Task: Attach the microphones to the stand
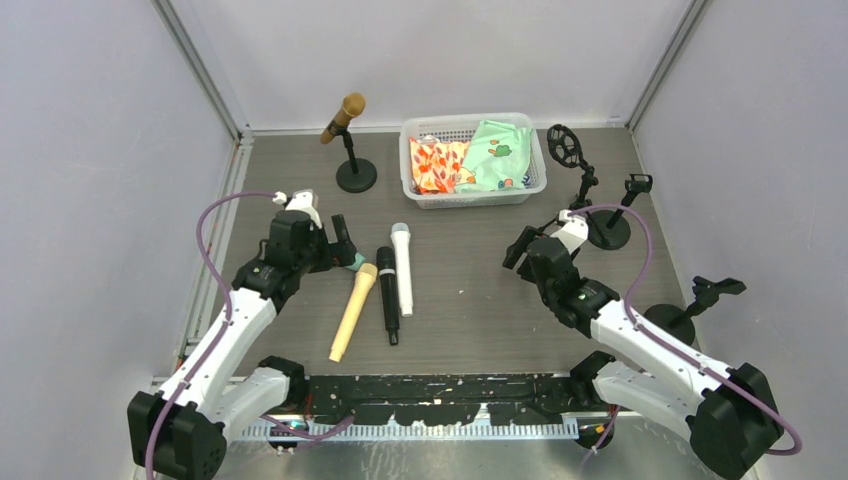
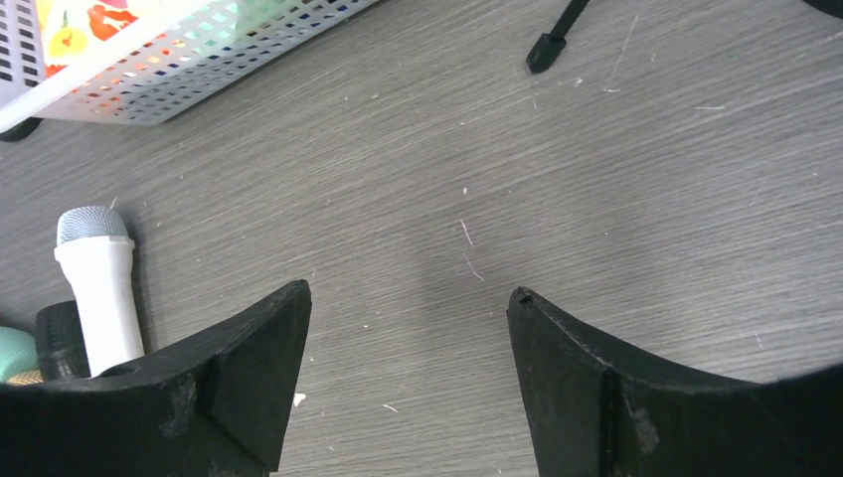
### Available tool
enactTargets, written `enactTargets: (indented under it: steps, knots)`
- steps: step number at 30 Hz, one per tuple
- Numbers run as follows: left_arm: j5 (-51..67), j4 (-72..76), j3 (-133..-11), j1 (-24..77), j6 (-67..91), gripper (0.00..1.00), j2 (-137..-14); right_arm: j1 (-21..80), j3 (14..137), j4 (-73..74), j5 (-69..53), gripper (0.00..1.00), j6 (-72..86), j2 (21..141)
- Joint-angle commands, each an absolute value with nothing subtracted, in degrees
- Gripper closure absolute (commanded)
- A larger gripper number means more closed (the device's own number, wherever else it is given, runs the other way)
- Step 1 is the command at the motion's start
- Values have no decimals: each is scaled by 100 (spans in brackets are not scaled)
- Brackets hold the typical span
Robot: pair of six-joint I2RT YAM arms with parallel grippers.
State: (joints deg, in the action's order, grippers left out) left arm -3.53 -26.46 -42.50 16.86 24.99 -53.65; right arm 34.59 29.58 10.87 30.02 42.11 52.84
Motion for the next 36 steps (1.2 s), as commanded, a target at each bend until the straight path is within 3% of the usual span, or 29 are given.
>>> enactTargets:
  steps: [1,27,36]
  knots:
    - [-195,-2426,-4251,1679,2488,0,-5302,3402,2880,1062,3038,23,4502,5187]
    - [-90,-2700,-4475,1679,2443,0,-5569,2459,3165,1558,4133,24,4604,5080]
    - [-114,-2764,-4509,1679,2424,0,-5546,1748,3955,1579,4063,24,3914,5306]
